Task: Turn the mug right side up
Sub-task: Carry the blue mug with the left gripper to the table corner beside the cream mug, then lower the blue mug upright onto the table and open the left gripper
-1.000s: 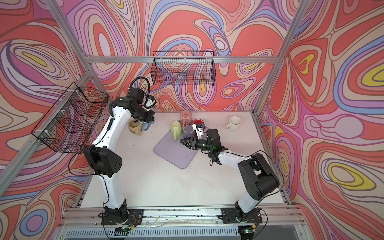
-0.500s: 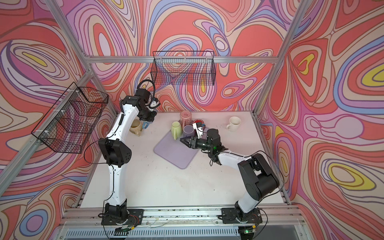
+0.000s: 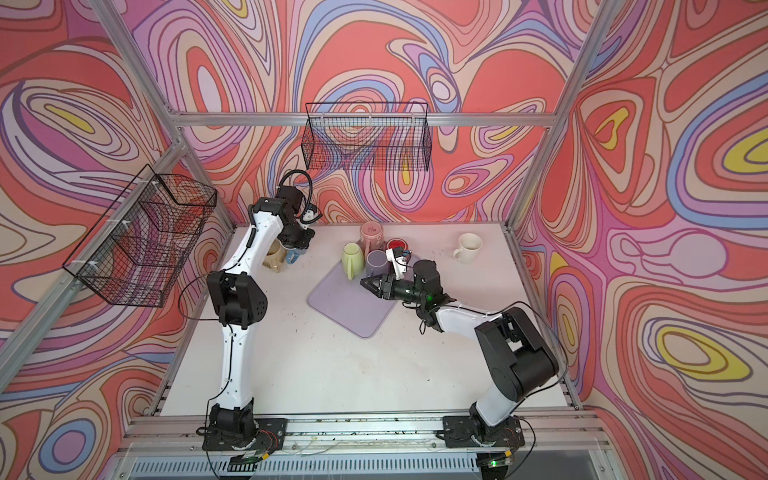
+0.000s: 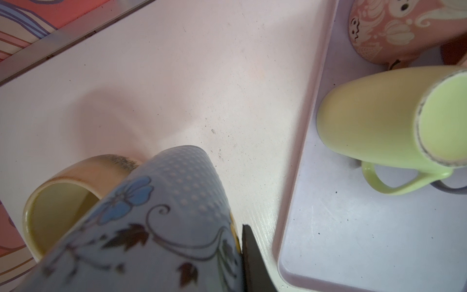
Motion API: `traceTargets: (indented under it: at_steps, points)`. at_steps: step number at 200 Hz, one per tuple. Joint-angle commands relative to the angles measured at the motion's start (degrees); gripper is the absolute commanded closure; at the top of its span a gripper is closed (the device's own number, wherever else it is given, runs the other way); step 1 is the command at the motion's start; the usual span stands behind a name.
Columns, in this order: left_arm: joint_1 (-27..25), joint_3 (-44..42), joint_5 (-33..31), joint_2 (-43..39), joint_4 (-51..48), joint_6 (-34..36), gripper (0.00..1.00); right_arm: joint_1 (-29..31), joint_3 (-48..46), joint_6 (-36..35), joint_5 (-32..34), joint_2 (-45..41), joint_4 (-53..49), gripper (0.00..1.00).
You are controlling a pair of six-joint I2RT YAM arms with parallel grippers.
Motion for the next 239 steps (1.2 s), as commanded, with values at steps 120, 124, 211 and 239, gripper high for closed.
traceTargets:
  at_steps: [120,124,211,239]
  points:
    - [1.4,2.4,-2.7,4.5,2.7,1.6,1.0,0.6,-1.3,1.2,0.5,2.2,3.9,0.51]
    - [1.4,2.4,-2.7,4.5,2.8,1.5,1.0,0.7,-1.3,1.3,0.5,2.3,4.1,0.51]
    - [1.8,2.2,-0.9,5.8,4.1,0.0,1.0,1.1,-2.9,2.6,0.6,3.1,6.7,0.51]
    - [1.7,1.9,-0.6,6.0,4.8,-0.5,1.0,1.1,-2.7,2.7,0.7,3.5,6.9,0.51]
